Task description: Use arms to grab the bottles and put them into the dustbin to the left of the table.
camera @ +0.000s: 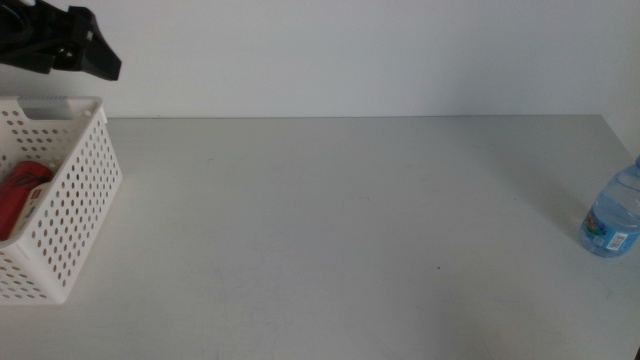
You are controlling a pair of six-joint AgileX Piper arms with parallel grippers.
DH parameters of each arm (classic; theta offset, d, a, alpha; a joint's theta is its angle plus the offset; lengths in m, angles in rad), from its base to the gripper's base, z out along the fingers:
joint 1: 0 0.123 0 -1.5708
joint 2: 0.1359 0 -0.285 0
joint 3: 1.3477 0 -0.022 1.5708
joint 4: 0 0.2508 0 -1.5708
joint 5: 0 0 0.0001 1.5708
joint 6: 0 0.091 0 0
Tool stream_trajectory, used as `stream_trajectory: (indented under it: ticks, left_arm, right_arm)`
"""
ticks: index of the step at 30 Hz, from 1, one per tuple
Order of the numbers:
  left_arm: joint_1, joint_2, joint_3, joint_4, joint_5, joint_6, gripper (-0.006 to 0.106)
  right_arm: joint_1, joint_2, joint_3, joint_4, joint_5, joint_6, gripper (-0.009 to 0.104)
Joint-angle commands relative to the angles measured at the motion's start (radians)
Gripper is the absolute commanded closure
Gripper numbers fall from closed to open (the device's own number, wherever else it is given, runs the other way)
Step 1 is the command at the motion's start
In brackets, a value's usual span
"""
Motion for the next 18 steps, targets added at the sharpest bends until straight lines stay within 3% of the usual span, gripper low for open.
stream_trajectory:
  ticks: [1, 7, 11, 13, 18]
  left_arm:
    - [-0.053, -0.078, 0.000, -0.075, -0.070, 0.045, 0.007]
    - [-0.199, -0.182, 0.104, -0.113, -0.185, 0.062, 0.007]
    - [-0.289, -0.265, 0.181, -0.069, -0.251, 0.060, 0.007]
    - [-0.309, -0.296, 0.201, -0.046, -0.257, 0.061, 0.007]
    - [-0.317, -0.342, 0.232, -0.088, -0.231, 0.047, 0.007]
  right_arm:
    - [0.002, -0.021, -0.009, -0.012, -0.072, -0.005, 0.001]
    - [0.002, -0.021, -0.009, -0.012, -0.072, -0.005, 0.001]
    - [0.002, -0.021, -0.009, -0.012, -0.072, -0.005, 0.001]
    - [0.002, -0.021, -0.009, -0.012, -0.072, -0.005, 0.001]
    - [0.002, -0.021, -0.009, -0.012, -0.072, -0.005, 0.001]
